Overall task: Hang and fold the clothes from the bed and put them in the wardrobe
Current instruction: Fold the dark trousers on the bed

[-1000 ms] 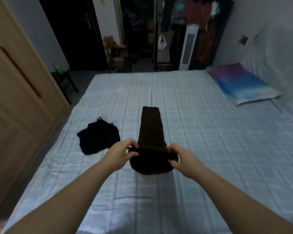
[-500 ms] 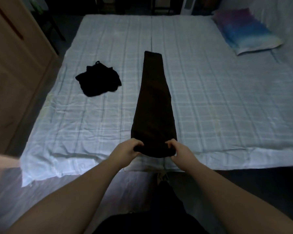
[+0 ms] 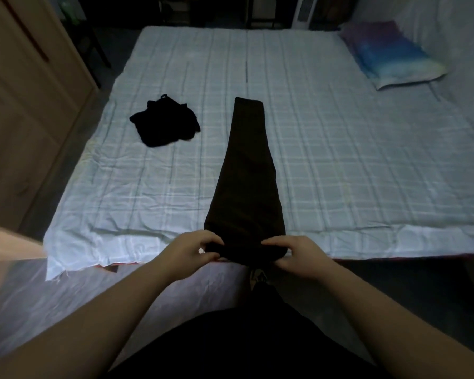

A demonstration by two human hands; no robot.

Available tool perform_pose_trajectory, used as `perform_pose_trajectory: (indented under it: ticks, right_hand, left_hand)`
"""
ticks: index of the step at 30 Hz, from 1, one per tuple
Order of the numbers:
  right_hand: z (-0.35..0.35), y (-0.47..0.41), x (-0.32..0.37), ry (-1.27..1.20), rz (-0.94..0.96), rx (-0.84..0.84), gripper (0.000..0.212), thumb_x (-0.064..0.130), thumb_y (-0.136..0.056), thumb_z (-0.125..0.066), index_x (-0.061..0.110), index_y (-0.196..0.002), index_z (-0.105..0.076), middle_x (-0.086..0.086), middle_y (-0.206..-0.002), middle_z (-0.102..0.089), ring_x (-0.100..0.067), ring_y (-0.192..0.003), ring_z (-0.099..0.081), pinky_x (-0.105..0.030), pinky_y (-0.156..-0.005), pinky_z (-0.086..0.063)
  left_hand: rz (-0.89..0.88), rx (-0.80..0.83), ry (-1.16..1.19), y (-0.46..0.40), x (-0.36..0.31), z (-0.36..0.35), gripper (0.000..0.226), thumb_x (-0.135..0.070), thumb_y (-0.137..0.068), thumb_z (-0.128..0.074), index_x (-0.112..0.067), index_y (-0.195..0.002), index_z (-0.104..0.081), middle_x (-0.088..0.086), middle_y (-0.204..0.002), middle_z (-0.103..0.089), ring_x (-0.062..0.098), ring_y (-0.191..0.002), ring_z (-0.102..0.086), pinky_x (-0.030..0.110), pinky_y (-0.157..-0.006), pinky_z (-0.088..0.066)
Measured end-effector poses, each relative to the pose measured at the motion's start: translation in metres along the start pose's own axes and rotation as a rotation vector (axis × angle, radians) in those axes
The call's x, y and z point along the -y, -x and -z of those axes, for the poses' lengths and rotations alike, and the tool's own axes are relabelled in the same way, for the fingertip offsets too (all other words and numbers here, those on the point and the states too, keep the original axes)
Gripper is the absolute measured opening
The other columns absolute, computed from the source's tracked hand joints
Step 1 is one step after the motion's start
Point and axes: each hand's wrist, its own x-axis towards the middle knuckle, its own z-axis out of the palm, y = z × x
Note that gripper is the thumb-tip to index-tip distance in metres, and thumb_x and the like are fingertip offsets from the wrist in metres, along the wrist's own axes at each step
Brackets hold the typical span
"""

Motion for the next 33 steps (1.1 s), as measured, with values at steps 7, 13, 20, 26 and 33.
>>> perform_pose_trajectory:
  ticks: [7, 13, 20, 26, 33]
  right_hand:
    - [0.015, 0.043, 0.039, -0.135, -0.002, -0.007, 0.041, 0.020, -0.086, -0.073, 0.040, -0.121, -0.068, 0.018, -0.117, -0.070, 0.004, -0.108, -0.063, -0.015, -0.095, -0.047]
    - [0.049, 0.019, 0.049, -0.166, 0.018, -0.124, 0.039, 0.015, -0.085, -0.075, 0.035, -0.117, -0.069, 0.014, -0.113, -0.070, -0.002, -0.109, -0.063, -0.029, -0.099, -0.051]
    - [0.097, -0.052, 0.040, -0.306, 0.016, -0.263, 0.028, 0.016, -0.091, -0.070, 0.025, -0.116, -0.065, 0.008, -0.108, -0.068, -0.007, -0.104, -0.065, -0.037, -0.095, -0.055]
    - [0.155, -0.148, 0.027, -0.383, 0.017, -0.359, 0.016, 0.022, -0.097, -0.060, 0.030, -0.111, -0.062, 0.014, -0.101, -0.067, -0.002, -0.094, -0.063, -0.025, -0.081, -0.050]
    - [0.216, -0.275, -0.008, -0.500, -0.069, -0.341, 0.015, 0.025, -0.103, -0.052, 0.033, -0.114, -0.056, 0.013, -0.106, -0.064, -0.001, -0.097, -0.061, -0.019, -0.081, -0.047]
  left_hand:
    - [0.022, 0.105, 0.168, 0.025, -0.031, 0.040, 0.028, -0.015, -0.085, -0.077, -0.037, -0.101, -0.074, -0.014, -0.099, -0.072, 0.005, -0.092, -0.070, 0.026, -0.085, -0.057]
    - [0.010, 0.009, 0.212, -0.011, -0.052, 0.077, 0.027, -0.012, -0.085, -0.075, -0.034, -0.101, -0.075, -0.012, -0.097, -0.074, 0.004, -0.092, -0.070, 0.027, -0.086, -0.057]
    - [0.011, -0.112, 0.342, -0.086, -0.059, 0.114, 0.025, -0.008, -0.089, -0.072, -0.025, -0.107, -0.075, -0.005, -0.100, -0.075, 0.011, -0.093, -0.073, 0.021, -0.083, -0.056]
    - [0.010, -0.257, 0.375, -0.191, -0.062, 0.151, 0.029, -0.012, -0.091, -0.070, -0.032, -0.111, -0.071, -0.016, -0.104, -0.072, 0.004, -0.104, -0.067, 0.017, -0.089, -0.052]
    - [0.206, -0.199, 0.498, -0.318, -0.030, 0.172, 0.058, -0.018, -0.083, -0.079, -0.029, -0.135, -0.055, -0.009, -0.124, -0.066, 0.005, -0.114, -0.063, 0.026, -0.095, -0.051]
